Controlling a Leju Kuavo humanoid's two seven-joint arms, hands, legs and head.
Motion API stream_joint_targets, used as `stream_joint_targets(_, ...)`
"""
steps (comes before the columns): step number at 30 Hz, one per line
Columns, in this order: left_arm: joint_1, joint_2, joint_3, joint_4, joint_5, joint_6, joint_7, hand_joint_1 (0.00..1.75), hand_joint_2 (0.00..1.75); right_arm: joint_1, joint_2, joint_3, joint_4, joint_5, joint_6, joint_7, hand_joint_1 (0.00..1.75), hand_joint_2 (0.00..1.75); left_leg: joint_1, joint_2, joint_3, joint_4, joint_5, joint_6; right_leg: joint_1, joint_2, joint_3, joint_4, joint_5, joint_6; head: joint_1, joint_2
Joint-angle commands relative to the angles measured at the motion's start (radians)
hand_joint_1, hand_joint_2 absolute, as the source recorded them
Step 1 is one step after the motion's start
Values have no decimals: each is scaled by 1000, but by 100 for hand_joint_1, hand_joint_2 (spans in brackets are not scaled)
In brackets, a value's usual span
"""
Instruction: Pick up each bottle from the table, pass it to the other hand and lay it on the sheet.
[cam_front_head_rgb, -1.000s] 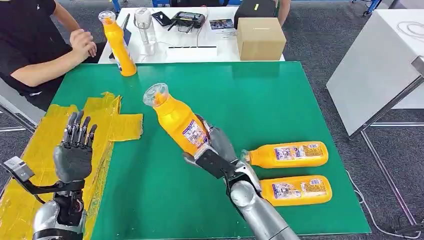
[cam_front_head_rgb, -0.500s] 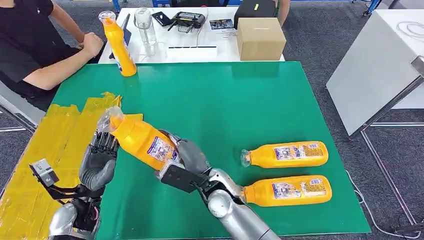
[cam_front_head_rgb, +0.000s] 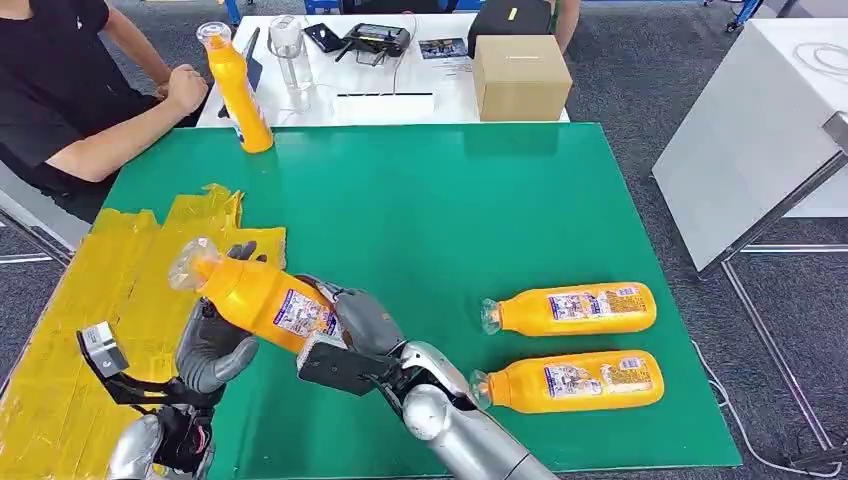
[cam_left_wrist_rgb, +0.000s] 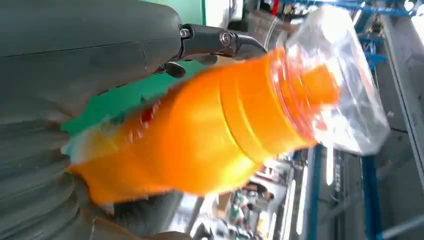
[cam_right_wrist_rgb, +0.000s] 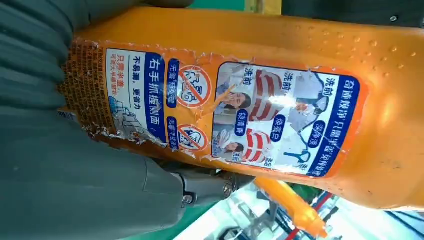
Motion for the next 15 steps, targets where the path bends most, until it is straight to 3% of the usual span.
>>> stream_joint_targets(1,30,44,-89,49,116,-35,58,0,175,-69,5,79,124,23,5,6,175,175,0,2,6,-1,-1,0,0,2,5,-1,-1,0,0,0)
stream_joint_targets(12,21,54,-93,55,104,-13,59,0,175,-75,21,103,149,32,-2,12,175,175,0,1,5,-1,-1,0,0,1,5,-1,-1,0,0,0)
stream_joint_targets(15,13,57,-90,46,-10,61,19,0,175,-73,28,109,148,31,-7,15,175,175,0,0,2,-1,0,0,0,0,2,-1,0,0,0,0)
